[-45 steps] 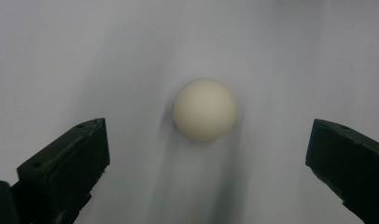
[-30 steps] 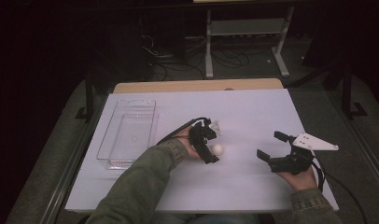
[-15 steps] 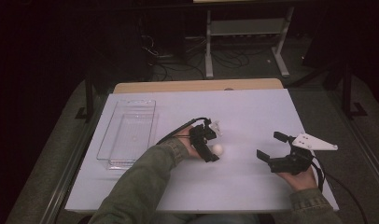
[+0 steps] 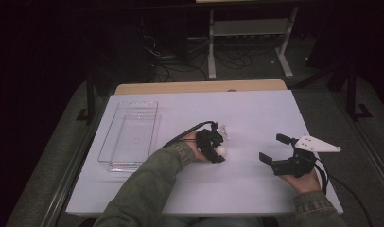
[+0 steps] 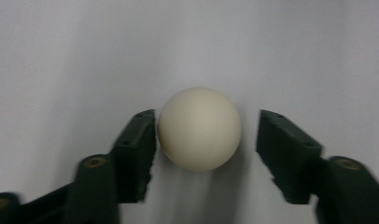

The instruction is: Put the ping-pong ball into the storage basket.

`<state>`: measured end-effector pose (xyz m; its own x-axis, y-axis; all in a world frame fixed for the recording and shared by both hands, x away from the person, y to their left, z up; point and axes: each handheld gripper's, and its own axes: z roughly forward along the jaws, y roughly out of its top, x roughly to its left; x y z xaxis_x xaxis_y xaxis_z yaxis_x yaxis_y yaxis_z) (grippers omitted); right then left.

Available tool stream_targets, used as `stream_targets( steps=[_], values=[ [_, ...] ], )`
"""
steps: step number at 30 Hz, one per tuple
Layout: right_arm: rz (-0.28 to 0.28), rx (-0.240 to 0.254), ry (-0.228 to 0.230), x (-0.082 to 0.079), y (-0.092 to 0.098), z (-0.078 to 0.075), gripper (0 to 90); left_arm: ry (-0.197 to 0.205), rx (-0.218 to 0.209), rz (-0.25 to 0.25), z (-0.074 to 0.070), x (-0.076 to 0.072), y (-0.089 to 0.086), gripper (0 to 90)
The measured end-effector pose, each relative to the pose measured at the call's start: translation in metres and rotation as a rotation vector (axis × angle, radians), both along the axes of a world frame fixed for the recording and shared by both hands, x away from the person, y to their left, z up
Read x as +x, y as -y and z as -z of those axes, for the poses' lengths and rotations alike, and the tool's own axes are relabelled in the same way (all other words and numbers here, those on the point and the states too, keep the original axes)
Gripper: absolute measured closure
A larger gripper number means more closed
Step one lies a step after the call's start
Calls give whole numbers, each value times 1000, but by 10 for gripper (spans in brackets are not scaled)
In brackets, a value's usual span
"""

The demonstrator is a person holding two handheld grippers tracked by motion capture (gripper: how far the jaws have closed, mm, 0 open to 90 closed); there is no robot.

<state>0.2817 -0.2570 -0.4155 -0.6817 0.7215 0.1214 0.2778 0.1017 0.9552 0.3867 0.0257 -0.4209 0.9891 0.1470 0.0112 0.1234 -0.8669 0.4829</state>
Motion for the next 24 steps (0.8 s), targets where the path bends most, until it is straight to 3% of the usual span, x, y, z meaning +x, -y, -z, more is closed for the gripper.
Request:
stream_targets(
  steps=[3,13,24],
  values=[
    [1,0,-2,0,0,0,0,30,7,5,-1,-1,0,499],
    [-1,-3,-4,0,-1,0,0,48,24,13,-3,-2,-1,504],
    [0,-2,-5,0,0,0,0,47,-6,17,-15,-2,-3,504]
  ],
)
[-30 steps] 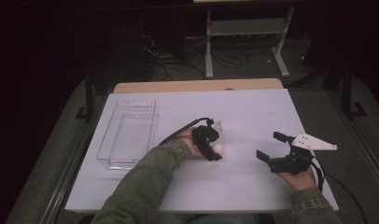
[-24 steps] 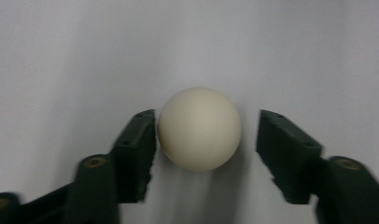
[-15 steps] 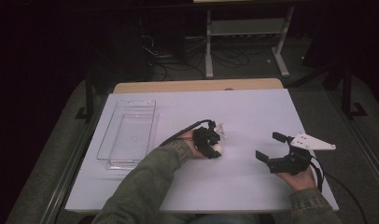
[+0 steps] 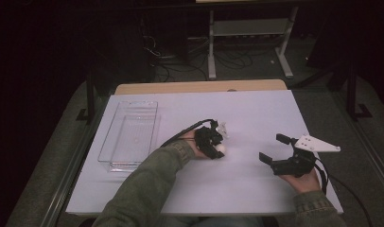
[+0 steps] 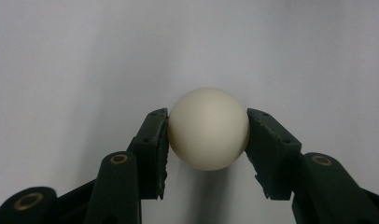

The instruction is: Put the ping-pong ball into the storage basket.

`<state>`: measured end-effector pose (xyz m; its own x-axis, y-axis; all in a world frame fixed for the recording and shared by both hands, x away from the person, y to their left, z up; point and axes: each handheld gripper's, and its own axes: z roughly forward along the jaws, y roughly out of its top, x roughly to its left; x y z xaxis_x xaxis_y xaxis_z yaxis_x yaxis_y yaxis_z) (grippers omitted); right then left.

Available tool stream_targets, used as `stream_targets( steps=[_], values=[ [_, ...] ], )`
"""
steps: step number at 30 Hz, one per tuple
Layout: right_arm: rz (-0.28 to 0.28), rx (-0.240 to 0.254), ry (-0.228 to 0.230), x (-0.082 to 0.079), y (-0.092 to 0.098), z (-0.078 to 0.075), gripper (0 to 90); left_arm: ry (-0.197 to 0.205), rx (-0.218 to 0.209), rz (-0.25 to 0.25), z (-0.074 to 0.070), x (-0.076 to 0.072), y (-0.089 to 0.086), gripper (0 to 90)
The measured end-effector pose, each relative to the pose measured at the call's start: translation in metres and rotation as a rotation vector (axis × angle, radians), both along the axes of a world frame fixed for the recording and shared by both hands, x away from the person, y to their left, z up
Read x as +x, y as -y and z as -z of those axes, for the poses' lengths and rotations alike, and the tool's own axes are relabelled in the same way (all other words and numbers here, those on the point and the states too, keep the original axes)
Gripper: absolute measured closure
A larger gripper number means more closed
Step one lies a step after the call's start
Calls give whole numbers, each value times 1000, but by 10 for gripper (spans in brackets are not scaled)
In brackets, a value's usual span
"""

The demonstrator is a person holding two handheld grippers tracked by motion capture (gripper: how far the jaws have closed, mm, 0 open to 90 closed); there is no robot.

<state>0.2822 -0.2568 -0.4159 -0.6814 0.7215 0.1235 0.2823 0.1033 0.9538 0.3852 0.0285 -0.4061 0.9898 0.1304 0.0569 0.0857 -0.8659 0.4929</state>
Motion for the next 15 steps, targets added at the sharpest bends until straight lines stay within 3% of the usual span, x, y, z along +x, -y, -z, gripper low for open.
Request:
stream_targets(
  steps=[15],
  values=[
    [1,0,5,0,0,0,0,30,-30,-17,-27,-3,-11,506]
  ],
)
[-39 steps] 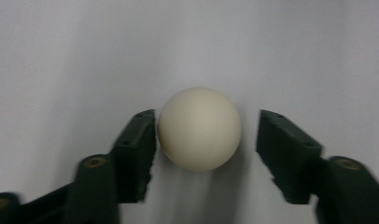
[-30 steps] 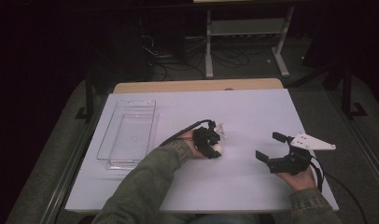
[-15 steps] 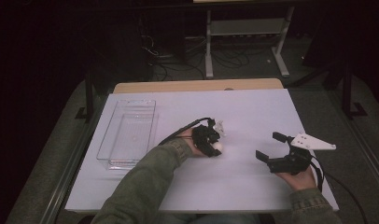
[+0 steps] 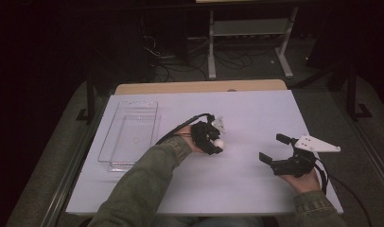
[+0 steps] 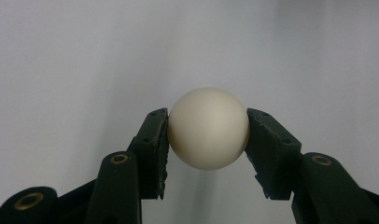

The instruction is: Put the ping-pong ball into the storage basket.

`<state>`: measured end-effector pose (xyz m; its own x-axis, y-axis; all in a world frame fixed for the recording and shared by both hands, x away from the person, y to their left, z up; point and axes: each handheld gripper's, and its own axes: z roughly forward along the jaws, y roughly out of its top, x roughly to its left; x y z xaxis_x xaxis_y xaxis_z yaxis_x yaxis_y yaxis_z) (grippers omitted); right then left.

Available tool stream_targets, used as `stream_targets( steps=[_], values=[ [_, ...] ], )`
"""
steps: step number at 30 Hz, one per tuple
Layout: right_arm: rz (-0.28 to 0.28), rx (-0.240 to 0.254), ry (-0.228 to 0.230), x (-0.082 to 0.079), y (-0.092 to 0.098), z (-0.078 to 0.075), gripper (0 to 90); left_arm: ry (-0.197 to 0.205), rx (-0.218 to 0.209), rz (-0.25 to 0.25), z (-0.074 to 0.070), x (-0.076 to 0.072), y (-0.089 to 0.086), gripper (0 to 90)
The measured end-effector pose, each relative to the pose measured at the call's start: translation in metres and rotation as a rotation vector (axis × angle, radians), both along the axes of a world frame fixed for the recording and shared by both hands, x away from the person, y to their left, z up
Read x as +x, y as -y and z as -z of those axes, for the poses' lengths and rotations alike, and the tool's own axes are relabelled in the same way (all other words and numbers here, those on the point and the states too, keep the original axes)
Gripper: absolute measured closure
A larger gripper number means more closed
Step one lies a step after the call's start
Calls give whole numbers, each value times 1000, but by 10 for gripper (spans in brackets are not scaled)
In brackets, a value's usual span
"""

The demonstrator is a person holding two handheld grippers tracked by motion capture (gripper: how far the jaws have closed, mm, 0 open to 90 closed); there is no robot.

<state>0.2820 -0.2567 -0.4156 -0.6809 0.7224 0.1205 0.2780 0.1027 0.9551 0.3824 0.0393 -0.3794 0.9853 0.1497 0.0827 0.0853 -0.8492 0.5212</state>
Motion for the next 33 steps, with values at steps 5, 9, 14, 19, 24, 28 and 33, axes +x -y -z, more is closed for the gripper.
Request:
stream_targets(
  steps=[5,9,14,19,24,28,33],
  values=[
    [-2,-1,-8,0,0,0,0,11,-20,2,-10,-5,-4,506],
    [-3,-6,-11,1,-1,1,0,33,-27,-6,-19,-9,-10,506],
    [-4,-6,-15,1,-1,1,0,49,-37,-15,-30,-10,-17,506],
    [-4,-8,-15,1,-1,1,0,63,-37,-14,-39,-12,-21,507],
    [0,-5,-14,1,-1,1,0,67,-31,-21,-45,-12,-28,507],
    [-4,-7,-16,1,-1,2,0,75,-22,-21,-52,-13,-34,507],
    [-2,-6,-17,1,-1,2,0,88,-29,-32,-61,-14,-41,507]
  ],
)
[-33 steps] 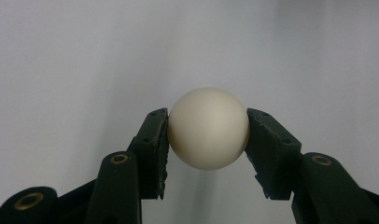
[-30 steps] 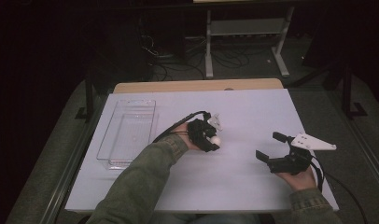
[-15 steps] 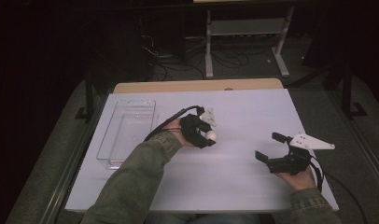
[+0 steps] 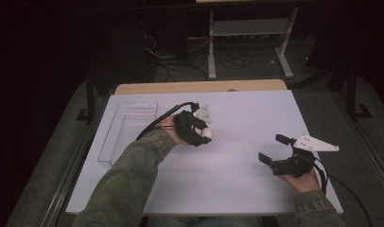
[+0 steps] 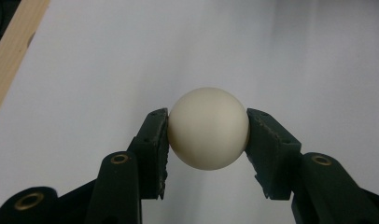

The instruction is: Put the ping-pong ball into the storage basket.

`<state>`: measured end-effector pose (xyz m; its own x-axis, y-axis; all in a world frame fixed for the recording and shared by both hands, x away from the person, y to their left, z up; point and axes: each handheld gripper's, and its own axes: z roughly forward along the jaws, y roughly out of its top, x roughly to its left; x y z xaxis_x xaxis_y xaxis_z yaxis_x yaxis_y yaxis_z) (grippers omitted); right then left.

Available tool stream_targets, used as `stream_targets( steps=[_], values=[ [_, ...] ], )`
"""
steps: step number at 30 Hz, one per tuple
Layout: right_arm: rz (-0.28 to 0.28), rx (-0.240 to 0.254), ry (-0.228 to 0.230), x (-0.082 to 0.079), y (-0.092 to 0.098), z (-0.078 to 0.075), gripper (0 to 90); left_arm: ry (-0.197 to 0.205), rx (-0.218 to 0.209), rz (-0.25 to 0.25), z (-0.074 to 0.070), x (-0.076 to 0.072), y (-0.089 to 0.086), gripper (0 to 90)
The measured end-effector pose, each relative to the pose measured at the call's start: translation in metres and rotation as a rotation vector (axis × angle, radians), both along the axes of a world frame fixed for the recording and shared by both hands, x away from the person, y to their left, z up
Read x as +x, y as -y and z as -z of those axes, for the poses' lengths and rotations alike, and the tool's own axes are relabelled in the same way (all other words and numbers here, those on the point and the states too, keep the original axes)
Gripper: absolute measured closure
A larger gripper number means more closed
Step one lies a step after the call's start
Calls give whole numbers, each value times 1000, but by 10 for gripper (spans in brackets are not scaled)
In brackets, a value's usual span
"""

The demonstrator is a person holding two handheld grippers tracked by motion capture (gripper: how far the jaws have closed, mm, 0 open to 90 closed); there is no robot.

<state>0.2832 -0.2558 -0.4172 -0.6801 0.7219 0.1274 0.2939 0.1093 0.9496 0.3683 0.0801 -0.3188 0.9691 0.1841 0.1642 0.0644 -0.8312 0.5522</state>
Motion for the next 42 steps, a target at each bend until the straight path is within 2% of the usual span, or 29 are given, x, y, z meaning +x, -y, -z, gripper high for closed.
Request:
stream_targets(
  steps=[12,30,42],
  values=[
    [-3,0,-1,0,0,0,0,17,1,-28,-9,-4,-19,507],
    [-1,-6,0,1,-1,0,0,23,13,-81,-12,-3,-48,507],
    [11,-6,7,0,0,0,0,38,-8,-136,-21,-4,-77,507]
  ],
)
